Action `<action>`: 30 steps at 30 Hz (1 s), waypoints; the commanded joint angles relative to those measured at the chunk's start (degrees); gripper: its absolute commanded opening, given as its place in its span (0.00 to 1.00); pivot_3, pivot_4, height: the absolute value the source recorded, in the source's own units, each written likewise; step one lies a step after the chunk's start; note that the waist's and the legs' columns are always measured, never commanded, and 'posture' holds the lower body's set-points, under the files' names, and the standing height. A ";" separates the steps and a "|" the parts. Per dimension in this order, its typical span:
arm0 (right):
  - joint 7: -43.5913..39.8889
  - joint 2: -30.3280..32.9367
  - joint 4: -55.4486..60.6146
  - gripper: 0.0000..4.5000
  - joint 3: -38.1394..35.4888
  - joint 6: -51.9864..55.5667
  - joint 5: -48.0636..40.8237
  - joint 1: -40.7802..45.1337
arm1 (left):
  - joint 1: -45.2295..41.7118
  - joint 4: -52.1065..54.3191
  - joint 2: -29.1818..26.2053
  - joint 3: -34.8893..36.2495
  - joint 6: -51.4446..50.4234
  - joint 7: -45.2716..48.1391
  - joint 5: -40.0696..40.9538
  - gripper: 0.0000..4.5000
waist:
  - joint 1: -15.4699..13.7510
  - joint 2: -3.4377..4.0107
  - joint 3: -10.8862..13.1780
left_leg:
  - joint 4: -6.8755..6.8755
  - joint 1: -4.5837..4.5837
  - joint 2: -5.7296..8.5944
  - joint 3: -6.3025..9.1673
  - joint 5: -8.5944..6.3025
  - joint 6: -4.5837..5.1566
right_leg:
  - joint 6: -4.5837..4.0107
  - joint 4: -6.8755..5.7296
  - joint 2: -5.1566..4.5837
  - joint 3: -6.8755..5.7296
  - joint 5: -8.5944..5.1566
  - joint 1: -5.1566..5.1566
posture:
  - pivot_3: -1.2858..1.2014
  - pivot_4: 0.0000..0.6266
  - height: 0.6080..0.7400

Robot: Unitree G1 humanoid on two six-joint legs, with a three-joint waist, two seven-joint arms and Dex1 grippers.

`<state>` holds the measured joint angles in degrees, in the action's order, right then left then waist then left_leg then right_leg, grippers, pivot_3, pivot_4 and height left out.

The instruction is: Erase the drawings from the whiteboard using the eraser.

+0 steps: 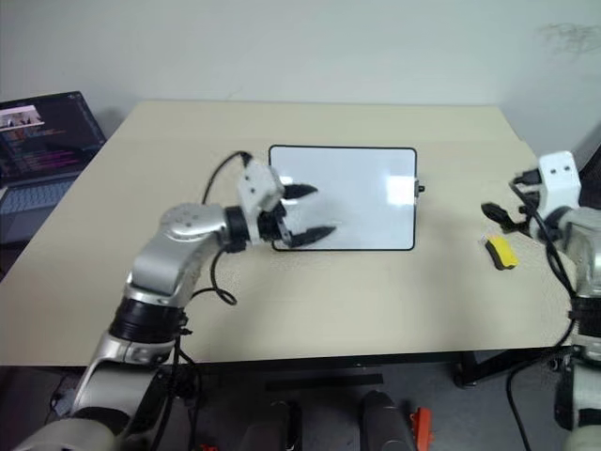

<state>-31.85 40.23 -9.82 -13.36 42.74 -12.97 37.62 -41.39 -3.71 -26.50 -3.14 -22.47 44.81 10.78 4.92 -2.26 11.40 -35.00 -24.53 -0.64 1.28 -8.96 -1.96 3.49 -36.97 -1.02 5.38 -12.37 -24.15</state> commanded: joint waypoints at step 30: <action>12.33 -24.13 -6.34 0.99 -4.31 -41.78 -3.11 -13.33 | 12.65 -6.85 11.27 15.46 14.56 -34.79 -3.53 1.00 | -0.73 0.01 -0.01 | 0.02 -0.01 0.01 0.01 0.00 0.00 | 0.42 0.03 -0.02 -0.04 0.27 0.04 | 0.52 0.24 1.00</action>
<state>-19.17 16.26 -17.86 -17.89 3.25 -15.87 24.47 -28.75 -11.27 -15.57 11.61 -9.96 11.73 7.54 4.19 -2.26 11.40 -34.98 -24.53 -0.63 1.29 -8.95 -1.96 3.91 -36.95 -1.04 5.34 -12.10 -24.10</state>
